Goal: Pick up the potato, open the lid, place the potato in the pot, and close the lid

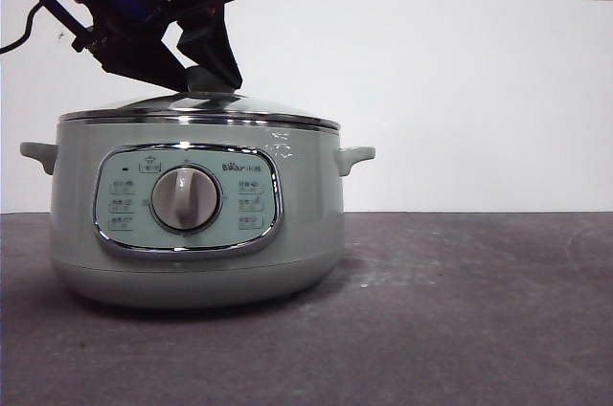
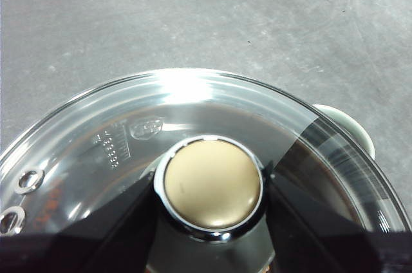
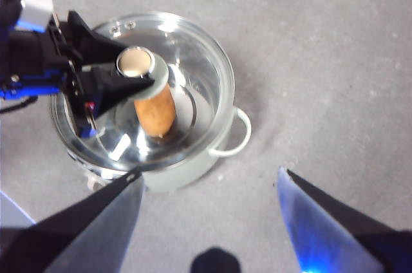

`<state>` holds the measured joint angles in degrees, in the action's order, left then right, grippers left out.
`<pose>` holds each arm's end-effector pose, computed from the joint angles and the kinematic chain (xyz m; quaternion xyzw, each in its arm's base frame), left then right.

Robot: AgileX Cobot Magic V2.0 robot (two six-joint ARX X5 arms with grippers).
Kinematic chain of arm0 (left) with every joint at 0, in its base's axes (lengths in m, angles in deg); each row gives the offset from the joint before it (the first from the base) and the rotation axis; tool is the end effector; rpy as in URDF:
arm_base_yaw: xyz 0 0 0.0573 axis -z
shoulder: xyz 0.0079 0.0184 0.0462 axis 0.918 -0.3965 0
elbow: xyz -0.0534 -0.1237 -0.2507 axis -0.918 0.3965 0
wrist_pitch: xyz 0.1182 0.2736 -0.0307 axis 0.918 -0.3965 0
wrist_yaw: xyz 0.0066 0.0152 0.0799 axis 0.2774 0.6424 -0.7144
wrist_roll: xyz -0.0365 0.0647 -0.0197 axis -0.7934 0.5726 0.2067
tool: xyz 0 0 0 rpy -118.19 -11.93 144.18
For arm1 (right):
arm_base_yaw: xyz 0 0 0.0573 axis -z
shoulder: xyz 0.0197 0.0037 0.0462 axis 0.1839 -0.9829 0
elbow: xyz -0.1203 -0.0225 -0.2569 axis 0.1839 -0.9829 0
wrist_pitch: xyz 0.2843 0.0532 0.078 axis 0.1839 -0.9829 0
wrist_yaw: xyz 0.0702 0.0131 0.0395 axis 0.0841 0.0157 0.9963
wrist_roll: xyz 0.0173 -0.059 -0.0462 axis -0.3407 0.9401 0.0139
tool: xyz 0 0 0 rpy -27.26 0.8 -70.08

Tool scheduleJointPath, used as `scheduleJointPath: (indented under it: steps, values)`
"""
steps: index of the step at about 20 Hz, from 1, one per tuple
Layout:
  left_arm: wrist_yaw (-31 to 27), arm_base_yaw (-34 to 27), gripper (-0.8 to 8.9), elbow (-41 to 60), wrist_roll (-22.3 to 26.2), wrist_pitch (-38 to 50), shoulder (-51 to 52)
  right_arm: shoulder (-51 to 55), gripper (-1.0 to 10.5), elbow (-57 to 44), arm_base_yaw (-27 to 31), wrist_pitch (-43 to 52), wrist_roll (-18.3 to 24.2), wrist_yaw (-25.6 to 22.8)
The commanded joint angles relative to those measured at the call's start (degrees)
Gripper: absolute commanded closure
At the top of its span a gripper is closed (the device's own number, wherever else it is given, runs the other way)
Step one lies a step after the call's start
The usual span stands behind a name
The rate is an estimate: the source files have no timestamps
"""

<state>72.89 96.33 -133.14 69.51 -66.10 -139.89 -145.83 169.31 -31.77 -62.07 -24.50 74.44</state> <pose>0.3196 -0.1824 0.2547 0.0171 0.2494 -0.2371 0.9388 0.2299 0.2006 0.4825 -0.1363 0.3430 0.2821 0.8856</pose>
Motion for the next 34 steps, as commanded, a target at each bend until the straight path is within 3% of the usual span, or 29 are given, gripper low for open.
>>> scheduleJointPath:
  steps: [1, 9, 13, 14, 17, 19, 21, 25, 29, 34]
  values:
    - [0.13, 0.24, 3.83, 0.96, 1.27, -0.87, -1.88, -0.02, 6.0, -0.09, 0.00, -0.39, 0.04, -0.20]
    - [0.35, 0.68, 3.82, 0.96, 1.07, -1.97, 9.11, 1.73, 6.0, -2.10, 0.00, 0.33, 0.33, -0.22]
    - [0.55, 2.38, 3.83, 0.96, 0.74, -9.01, 20.52, 8.81, 6.2, -12.24, 0.00, 7.02, 0.28, -0.20]
    - [1.07, 3.02, 3.85, 0.96, 0.66, -11.54, 23.47, 11.41, 6.8, -16.28, 0.00, 9.97, 0.24, -0.22]
    - [1.92, 4.55, 5.68, 0.96, 0.61, -17.73, 29.48, 18.18, 8.3, -28.09, 0.00, 18.88, 0.20, -0.20]
    - [1.73, 5.29, 8.37, 0.96, 0.90, -21.14, 32.54, 22.86, 9.0, -37.75, 0.00, 26.32, -0.02, -0.20]
    - [1.07, 5.29, 8.21, 0.98, 1.18, -22.53, 33.70, 25.81, 9.6, -44.09, -0.02, 31.52, -0.02, -0.24]
    - [-4.31, 6.19, 8.22, 1.90, 2.60, -25.27, 34.27, 33.24, 9.6, -58.55, -0.02, 43.50, -1.57, -0.37]
    - [-6.16, 8.24, 8.22, 7.67, 2.78, -20.70, 36.92, 39.82, 9.6, -69.18, -0.11, 52.30, -3.63, -0.39]
    - [-5.64, 9.62, 8.17, 10.99, 0.28, -17.59, 38.12, 41.33, 9.5, -71.56, 0.00, 52.41, -3.61, -0.28]
